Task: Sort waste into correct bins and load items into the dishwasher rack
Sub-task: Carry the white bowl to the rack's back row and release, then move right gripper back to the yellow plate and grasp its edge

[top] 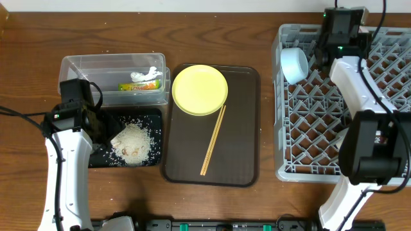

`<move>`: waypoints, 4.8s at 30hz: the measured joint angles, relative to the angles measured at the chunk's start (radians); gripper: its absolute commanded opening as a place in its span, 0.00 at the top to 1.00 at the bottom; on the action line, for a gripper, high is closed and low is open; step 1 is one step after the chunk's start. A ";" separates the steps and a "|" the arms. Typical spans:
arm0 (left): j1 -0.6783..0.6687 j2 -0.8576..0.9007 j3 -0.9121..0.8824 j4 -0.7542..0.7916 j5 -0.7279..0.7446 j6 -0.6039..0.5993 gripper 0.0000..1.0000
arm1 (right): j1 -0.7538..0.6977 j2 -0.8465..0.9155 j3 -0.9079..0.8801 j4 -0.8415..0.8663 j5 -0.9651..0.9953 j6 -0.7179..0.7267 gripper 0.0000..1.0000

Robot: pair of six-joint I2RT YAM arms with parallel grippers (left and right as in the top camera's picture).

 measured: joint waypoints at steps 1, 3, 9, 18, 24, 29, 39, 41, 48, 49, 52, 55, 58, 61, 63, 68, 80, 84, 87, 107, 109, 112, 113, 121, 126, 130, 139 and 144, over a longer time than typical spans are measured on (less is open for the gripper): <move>0.000 0.000 0.000 0.000 0.000 0.000 0.29 | 0.001 0.008 0.000 0.007 0.012 0.003 0.99; 0.000 0.000 0.000 0.000 0.000 0.000 0.29 | 0.002 0.013 0.000 0.013 0.028 0.003 0.99; 0.000 0.000 0.000 0.000 0.000 0.000 0.29 | 0.003 0.015 0.000 0.053 0.077 0.003 0.99; 0.000 0.000 0.000 0.000 0.000 0.000 0.29 | 0.005 0.024 0.000 0.154 0.197 -0.080 0.99; 0.000 0.000 0.000 0.000 0.000 0.000 0.29 | 0.033 0.025 0.000 0.131 0.203 -0.094 0.99; 0.000 0.000 0.000 0.000 0.000 0.000 0.29 | 0.056 0.029 0.000 0.072 0.185 -0.077 0.99; 0.000 0.000 0.000 0.000 0.000 0.000 0.28 | 0.063 0.035 0.000 0.052 0.187 -0.047 0.99; 0.000 0.000 0.000 0.000 0.000 0.000 0.29 | 0.063 0.035 0.000 0.052 0.187 -0.046 0.99; 0.000 0.000 0.000 0.000 0.000 0.000 0.28 | 0.063 0.036 0.000 0.068 0.187 -0.047 0.99; 0.000 0.000 0.000 0.000 0.000 0.000 0.29 | 0.063 0.037 -0.001 0.081 0.187 -0.050 0.99; 0.000 0.000 0.000 0.000 0.001 0.000 0.29 | 0.063 0.038 -0.001 0.113 0.183 -0.063 0.99; 0.000 0.000 0.000 0.000 0.000 0.000 0.29 | 0.063 0.039 -0.001 0.117 0.183 -0.072 0.99; 0.000 0.000 0.000 0.000 0.000 0.000 0.28 | 0.063 0.047 -0.001 0.117 0.183 -0.078 0.99; 0.000 0.000 0.000 0.000 0.000 0.000 0.29 | 0.063 0.064 -0.001 0.119 0.192 -0.085 0.99; 0.000 0.000 0.000 0.000 0.000 0.000 0.29 | 0.063 0.071 -0.001 0.117 0.200 -0.086 0.99; 0.000 0.000 0.000 0.000 0.000 0.000 0.28 | 0.069 0.080 -0.001 0.113 0.207 -0.086 0.99; 0.000 0.000 0.000 0.000 0.000 0.000 0.29 | 0.125 0.080 0.000 -0.059 0.252 -0.021 0.98; 0.000 0.000 0.000 0.000 0.000 0.000 0.29 | 0.150 0.080 0.002 -0.203 0.242 0.098 0.97; 0.000 0.000 0.000 0.000 0.001 0.000 0.29 | 0.161 0.080 0.002 -0.297 0.212 0.195 0.91; 0.000 0.000 0.000 0.000 0.000 0.000 0.29 | 0.166 -0.251 -0.007 -0.459 -0.650 0.359 0.30; 0.000 0.000 0.000 0.001 0.000 0.000 0.28 | 0.180 -0.274 -0.006 -0.443 -0.810 0.344 0.30; 0.000 0.000 0.000 0.001 0.000 0.000 0.28 | 0.222 -0.269 -0.006 -0.430 -1.014 0.330 0.30; 0.000 0.000 0.000 0.001 0.000 0.000 0.29 | 0.239 -0.262 -0.006 -0.427 -1.058 0.327 0.29; 0.000 0.000 0.000 0.001 0.000 0.000 0.29 | 0.375 -0.134 -0.006 -0.400 -1.167 0.338 0.32; 0.000 0.000 0.000 0.001 0.001 0.000 0.28 | 0.428 -0.026 -0.006 -0.360 -1.131 0.388 0.40; 0.000 0.000 0.000 0.001 0.000 0.000 0.29 | 0.447 0.052 -0.006 -0.328 -1.110 0.437 0.46; 0.000 0.000 0.000 0.001 0.000 0.000 0.28 | 0.460 0.156 -0.006 -0.264 -1.098 0.531 0.74; 0.000 0.000 0.000 0.001 0.000 0.000 0.29 | 0.464 0.162 -0.006 -0.249 -1.095 0.570 0.98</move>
